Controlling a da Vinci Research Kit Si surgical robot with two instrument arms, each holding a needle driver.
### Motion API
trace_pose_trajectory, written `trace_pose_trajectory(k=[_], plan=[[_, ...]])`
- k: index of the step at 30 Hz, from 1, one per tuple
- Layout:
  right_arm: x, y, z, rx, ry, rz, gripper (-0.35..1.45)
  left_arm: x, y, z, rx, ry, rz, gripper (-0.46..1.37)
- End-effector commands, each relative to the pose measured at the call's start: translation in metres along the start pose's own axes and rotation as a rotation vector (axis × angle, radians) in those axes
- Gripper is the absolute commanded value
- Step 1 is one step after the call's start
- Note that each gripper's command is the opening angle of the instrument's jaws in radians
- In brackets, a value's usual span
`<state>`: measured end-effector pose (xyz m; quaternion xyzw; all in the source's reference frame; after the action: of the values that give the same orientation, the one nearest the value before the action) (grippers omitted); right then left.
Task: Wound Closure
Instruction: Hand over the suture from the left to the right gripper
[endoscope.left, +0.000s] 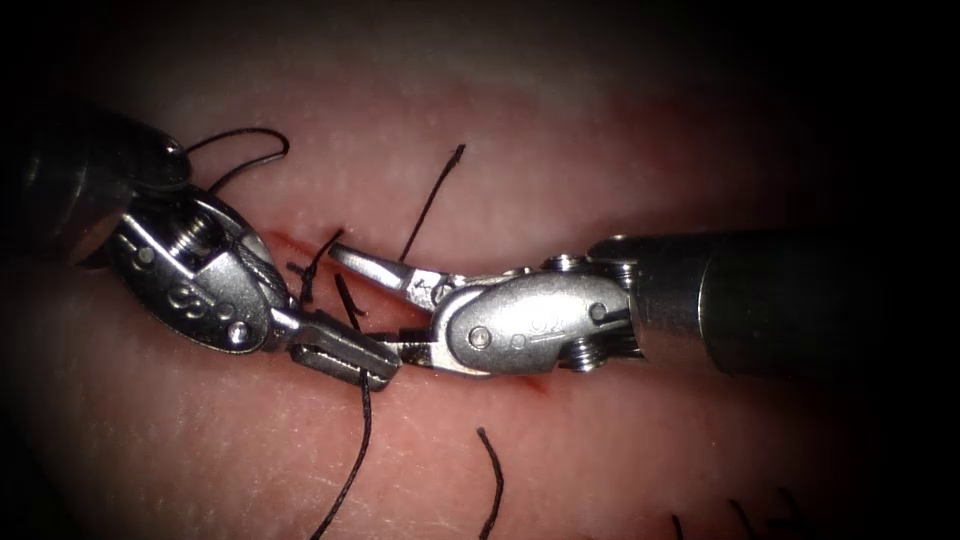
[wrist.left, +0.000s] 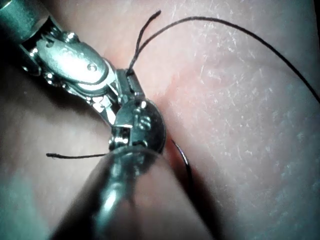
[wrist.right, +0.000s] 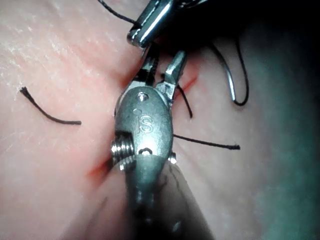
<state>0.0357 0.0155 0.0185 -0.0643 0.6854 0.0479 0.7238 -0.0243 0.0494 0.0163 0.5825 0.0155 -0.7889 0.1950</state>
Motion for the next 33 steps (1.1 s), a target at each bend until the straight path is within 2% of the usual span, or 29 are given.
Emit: trace_pose_trajectory(k=[1,12,14,16,17,20,24,25,29,33], plan=[[-0.0002,0.0001,0.0000,-0.005,-0.001,0.006,-0.35,0.0000,0.0001,0.0000,-0.005,-0.001,0.000,-0.35],[-0.0005,0.0005,-0.0010,0.005,0.002,-0.005,-0.35,0.0002,0.0001,0.0003,0.000,-0.001,-0.017,-0.35],[-0.0006,0.0008,-0.0013,-0.016,-0.025,-0.011,-0.35,0.0002,0.0002,0.0004,0.000,-0.002,-0.022,-0.15],[-0.0008,0.0010,-0.0015,-0.027,-0.040,-0.011,-0.35,0.0003,0.0003,0.0006,0.002,-0.003,-0.034,0.42],[-0.0009,0.0012,-0.0017,-0.031,-0.046,-0.011,-0.35,0.0003,0.0004,0.0007,0.007,-0.004,-0.057,0.63],[-0.0012,0.0017,-0.0023,-0.047,-0.069,0.007,-0.35,0.0004,0.0007,0.0011,0.033,0.001,-0.107,0.95],[-0.0019,0.0025,-0.0031,-0.055,-0.078,0.019,-0.35,0.0005,0.0014,0.0015,0.069,0.014,-0.100,0.87],[-0.0021,0.0027,-0.0034,-0.056,-0.076,0.024,-0.35,0.0005,0.0016,0.0016,0.077,0.017,-0.092,0.79],[-0.0026,0.0032,-0.0039,-0.064,-0.083,0.036,-0.35,0.0005,0.0026,0.0021,0.081,0.017,-0.048,0.73],[-0.0029,0.0034,-0.0039,-0.066,-0.086,0.035,-0.35,0.0007,0.0035,0.0022,0.080,0.017,-0.035,0.79]])
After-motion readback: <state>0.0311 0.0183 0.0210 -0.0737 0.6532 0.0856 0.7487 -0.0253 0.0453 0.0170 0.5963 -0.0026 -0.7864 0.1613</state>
